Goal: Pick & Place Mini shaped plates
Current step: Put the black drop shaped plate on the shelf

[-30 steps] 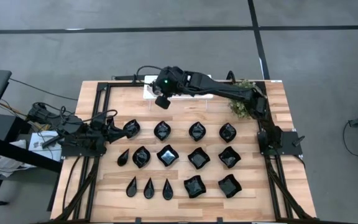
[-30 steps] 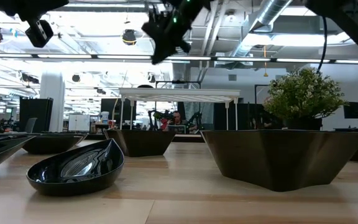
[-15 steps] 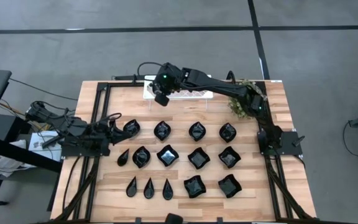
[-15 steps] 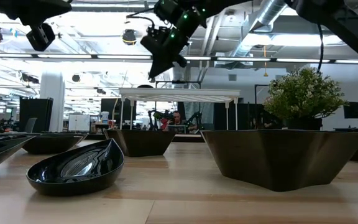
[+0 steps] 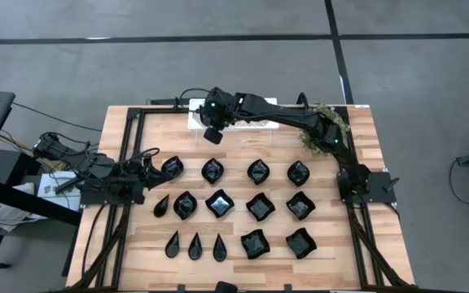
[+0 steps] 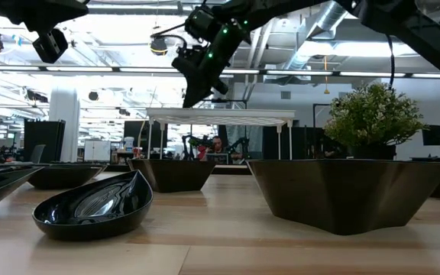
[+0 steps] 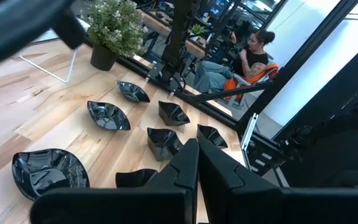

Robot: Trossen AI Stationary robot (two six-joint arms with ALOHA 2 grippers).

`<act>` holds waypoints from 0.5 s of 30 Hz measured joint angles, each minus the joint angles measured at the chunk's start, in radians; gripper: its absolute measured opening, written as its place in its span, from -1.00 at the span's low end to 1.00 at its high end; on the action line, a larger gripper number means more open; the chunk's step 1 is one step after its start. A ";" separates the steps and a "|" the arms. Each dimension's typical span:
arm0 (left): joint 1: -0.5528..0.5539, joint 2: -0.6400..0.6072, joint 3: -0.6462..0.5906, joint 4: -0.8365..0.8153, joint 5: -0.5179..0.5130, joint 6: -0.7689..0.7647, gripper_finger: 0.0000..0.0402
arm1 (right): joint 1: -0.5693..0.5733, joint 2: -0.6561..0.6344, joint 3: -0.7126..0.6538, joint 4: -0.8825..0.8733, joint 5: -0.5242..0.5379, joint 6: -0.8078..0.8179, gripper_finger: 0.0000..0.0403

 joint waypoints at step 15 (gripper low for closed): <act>0.000 0.000 0.001 0.000 -0.003 0.000 -0.94 | -0.001 0.000 0.001 0.017 0.001 0.003 -1.00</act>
